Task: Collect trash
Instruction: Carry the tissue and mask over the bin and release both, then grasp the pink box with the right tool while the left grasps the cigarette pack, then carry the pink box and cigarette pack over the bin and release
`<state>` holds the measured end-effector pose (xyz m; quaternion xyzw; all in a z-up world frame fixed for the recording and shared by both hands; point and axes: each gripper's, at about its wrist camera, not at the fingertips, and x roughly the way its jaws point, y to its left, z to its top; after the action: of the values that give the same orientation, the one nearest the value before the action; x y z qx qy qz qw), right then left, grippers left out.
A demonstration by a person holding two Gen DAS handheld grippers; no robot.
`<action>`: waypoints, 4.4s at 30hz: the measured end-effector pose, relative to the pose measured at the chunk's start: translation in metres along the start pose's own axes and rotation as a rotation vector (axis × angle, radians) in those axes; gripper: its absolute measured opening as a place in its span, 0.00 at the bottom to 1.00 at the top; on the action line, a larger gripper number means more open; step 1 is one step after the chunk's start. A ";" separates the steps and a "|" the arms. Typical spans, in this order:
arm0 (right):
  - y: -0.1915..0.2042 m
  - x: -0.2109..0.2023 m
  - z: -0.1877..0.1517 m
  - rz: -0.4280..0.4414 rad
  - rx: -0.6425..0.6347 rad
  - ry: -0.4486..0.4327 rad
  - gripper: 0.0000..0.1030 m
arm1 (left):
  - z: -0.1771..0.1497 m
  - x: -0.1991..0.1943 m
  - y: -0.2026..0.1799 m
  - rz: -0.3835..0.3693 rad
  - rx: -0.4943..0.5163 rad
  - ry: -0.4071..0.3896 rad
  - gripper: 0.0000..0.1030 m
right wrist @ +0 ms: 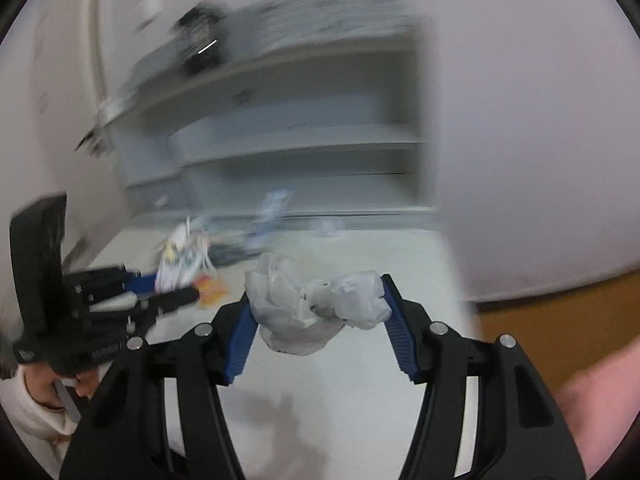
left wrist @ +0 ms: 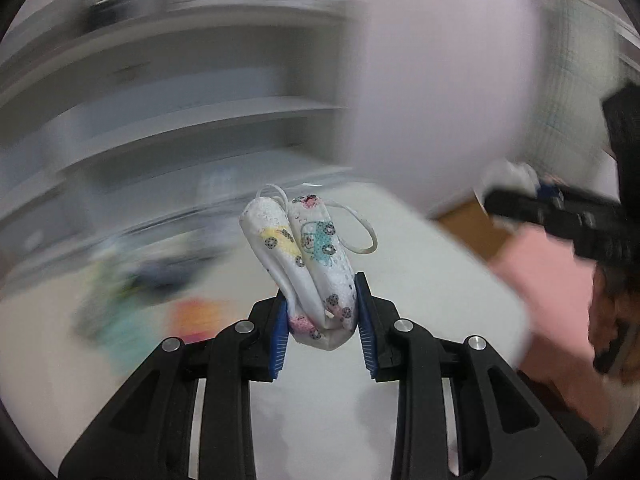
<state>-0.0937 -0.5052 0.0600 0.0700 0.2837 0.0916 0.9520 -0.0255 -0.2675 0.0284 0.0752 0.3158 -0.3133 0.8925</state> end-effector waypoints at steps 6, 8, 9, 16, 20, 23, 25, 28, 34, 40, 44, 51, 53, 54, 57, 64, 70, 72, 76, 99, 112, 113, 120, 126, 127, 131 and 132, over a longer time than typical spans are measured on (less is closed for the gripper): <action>-0.138 -0.085 -0.105 -0.216 0.295 0.054 0.56 | -0.006 0.053 -0.182 -0.358 0.308 0.139 0.29; -0.172 -0.097 -0.148 -0.245 0.394 0.090 0.56 | -0.027 0.073 -0.238 -0.452 0.395 0.219 0.29; -0.192 -0.104 -0.175 -0.264 0.457 0.114 0.56 | -0.040 0.084 -0.262 -0.491 0.429 0.267 0.29; -0.286 -0.086 -0.334 -0.252 0.808 0.283 0.56 | -0.152 0.201 -0.339 -0.488 0.511 0.660 0.28; -0.306 -0.027 -0.424 -0.199 0.963 0.437 0.55 | -0.213 0.268 -0.339 -0.399 0.462 0.897 0.28; -0.309 -0.001 -0.466 -0.179 1.037 0.488 0.55 | -0.228 0.280 -0.341 -0.376 0.491 0.931 0.28; -0.309 0.004 -0.477 -0.170 1.056 0.494 0.55 | -0.229 0.283 -0.344 -0.380 0.497 0.944 0.28; -0.308 0.005 -0.481 -0.165 1.084 0.488 0.57 | -0.231 0.287 -0.355 -0.390 0.505 0.946 0.29; -0.318 -0.001 -0.484 -0.173 1.177 0.474 0.87 | -0.222 0.290 -0.351 -0.377 0.490 0.883 0.88; -0.322 -0.050 -0.429 -0.302 1.123 0.360 0.87 | -0.173 0.231 -0.354 -0.463 0.520 0.692 0.88; -0.283 -0.109 -0.336 -0.586 0.814 0.174 0.94 | -0.090 0.131 -0.321 -0.570 0.469 0.386 0.91; -0.184 -0.128 -0.186 -0.573 0.438 -0.099 0.94 | 0.001 0.024 -0.150 -0.257 0.325 -0.001 0.94; -0.163 -0.105 -0.160 -0.491 0.403 -0.096 0.94 | 0.006 0.012 -0.086 -0.098 0.239 -0.007 0.94; -0.145 -0.085 -0.146 -0.441 0.373 -0.083 0.94 | 0.004 0.005 -0.048 -0.024 0.178 -0.002 0.94; -0.097 -0.027 -0.111 -0.310 0.269 -0.015 0.94 | -0.014 -0.017 0.061 0.202 -0.023 0.034 0.94; 0.029 0.093 -0.049 -0.019 -0.004 0.122 0.94 | -0.060 -0.034 0.218 0.442 -0.381 0.147 0.94; 0.117 0.162 -0.023 0.175 -0.210 0.234 0.94 | -0.049 0.002 0.241 0.387 -0.292 0.220 0.94; 0.136 0.184 -0.021 0.212 -0.262 0.281 0.94 | -0.048 0.017 0.244 0.392 -0.258 0.246 0.94; 0.166 0.219 -0.015 0.266 -0.326 0.350 0.91 | -0.048 0.035 0.251 0.352 -0.226 0.288 0.94; 0.182 0.237 0.001 0.237 -0.374 0.357 0.41 | -0.033 0.020 0.269 0.327 -0.244 0.251 0.64; 0.166 0.200 -0.021 0.223 -0.332 0.349 0.41 | -0.046 -0.008 0.259 0.358 -0.257 0.219 0.63; 0.166 0.198 -0.021 0.222 -0.332 0.346 0.41 | -0.045 -0.011 0.257 0.356 -0.260 0.212 0.63; 0.135 0.156 -0.011 0.194 -0.278 0.288 0.41 | -0.023 -0.011 0.197 0.271 -0.162 0.174 0.63; 0.039 0.061 -0.029 -0.016 -0.207 0.253 0.41 | 0.003 0.018 0.074 0.059 0.047 0.158 0.63; 0.020 0.046 -0.035 -0.057 -0.177 0.248 0.41 | 0.005 0.022 0.055 0.023 0.078 0.158 0.63; -0.068 -0.028 -0.079 -0.207 0.022 0.226 0.41 | 0.006 0.040 -0.071 -0.213 0.266 0.173 0.63; -0.091 -0.047 -0.097 -0.228 0.092 0.226 0.41 | 0.003 0.044 -0.094 -0.250 0.301 0.181 0.63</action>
<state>-0.1741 -0.5962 -0.0128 0.0700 0.3988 -0.0228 0.9141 -0.0547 -0.3650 0.0098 0.1959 0.3512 -0.4572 0.7932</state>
